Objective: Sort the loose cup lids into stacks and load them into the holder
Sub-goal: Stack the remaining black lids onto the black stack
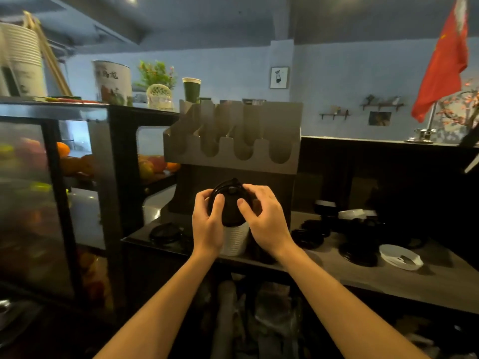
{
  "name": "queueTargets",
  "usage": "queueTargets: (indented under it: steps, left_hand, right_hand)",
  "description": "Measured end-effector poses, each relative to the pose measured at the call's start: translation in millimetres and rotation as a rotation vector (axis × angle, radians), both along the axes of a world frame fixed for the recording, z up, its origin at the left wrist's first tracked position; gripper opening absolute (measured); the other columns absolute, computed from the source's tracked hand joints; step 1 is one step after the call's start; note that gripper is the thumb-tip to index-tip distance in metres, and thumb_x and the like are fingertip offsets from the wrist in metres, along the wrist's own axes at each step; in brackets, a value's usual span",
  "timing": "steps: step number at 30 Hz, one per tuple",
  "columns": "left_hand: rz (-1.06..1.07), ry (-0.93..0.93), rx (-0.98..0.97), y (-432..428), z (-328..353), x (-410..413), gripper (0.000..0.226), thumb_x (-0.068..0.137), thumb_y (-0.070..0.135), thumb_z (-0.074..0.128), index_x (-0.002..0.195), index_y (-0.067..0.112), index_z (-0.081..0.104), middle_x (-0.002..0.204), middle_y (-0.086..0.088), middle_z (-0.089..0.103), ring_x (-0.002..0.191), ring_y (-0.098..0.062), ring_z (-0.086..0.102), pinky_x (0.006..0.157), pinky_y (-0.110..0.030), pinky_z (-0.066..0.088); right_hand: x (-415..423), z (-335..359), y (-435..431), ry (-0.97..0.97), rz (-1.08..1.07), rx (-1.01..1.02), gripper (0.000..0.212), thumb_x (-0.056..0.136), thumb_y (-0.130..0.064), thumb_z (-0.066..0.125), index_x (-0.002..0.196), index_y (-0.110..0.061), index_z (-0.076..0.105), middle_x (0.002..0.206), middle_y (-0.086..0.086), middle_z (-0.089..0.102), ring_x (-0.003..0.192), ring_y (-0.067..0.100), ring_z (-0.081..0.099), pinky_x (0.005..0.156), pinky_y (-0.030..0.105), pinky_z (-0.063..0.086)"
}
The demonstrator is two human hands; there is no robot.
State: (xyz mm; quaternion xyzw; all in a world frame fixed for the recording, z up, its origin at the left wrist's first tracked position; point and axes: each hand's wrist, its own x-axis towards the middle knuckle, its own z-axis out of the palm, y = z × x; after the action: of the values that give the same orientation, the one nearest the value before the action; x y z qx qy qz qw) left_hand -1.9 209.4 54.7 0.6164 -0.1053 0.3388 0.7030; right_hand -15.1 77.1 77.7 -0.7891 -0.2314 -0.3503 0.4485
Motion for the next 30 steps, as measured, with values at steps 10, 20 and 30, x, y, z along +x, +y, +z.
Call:
queueTargets:
  steps: [10, 20, 30]
  left_hand:
    - [0.081, 0.187, 0.096, 86, -28, 28, 0.025, 0.104, 0.034, 0.051, 0.122, 0.02, 0.063, 0.112, 0.0, 0.067, 0.107, -0.018, 0.065, 0.09, -0.035, 0.056]
    - [0.074, 0.277, 0.182, 109, -45, 48, 0.021, 0.103, 0.028, 0.055, 0.122, 0.019, 0.056, 0.112, 0.003, 0.063, 0.104, -0.02, 0.063, 0.087, -0.036, 0.054]
    - [0.224, 0.296, 0.27, 100, -52, 61, 0.017, 0.101, 0.027, 0.059, 0.113, 0.016, 0.065, 0.095, 0.013, 0.062, 0.091, -0.002, 0.061, 0.069, -0.011, 0.041]
  right_hand:
    - [15, -37, 79, -0.091, -0.227, -0.45, 0.082, 0.079, -0.059, 0.072, 0.146, -0.021, 0.046, 0.138, -0.004, 0.052, 0.125, 0.014, 0.05, 0.103, 0.03, 0.045]
    - [30, -43, 92, -0.203, -0.58, -0.808, 0.075, 0.084, -0.071, 0.053, 0.134, -0.015, 0.06, 0.113, 0.007, 0.071, 0.123, 0.028, 0.056, 0.12, 0.06, 0.005]
    - [35, -46, 97, -0.099, -0.557, -0.952, 0.044, 0.093, -0.055, 0.056, 0.114, -0.021, 0.073, 0.117, 0.007, 0.071, 0.127, 0.029, 0.054, 0.119, 0.056, -0.005]
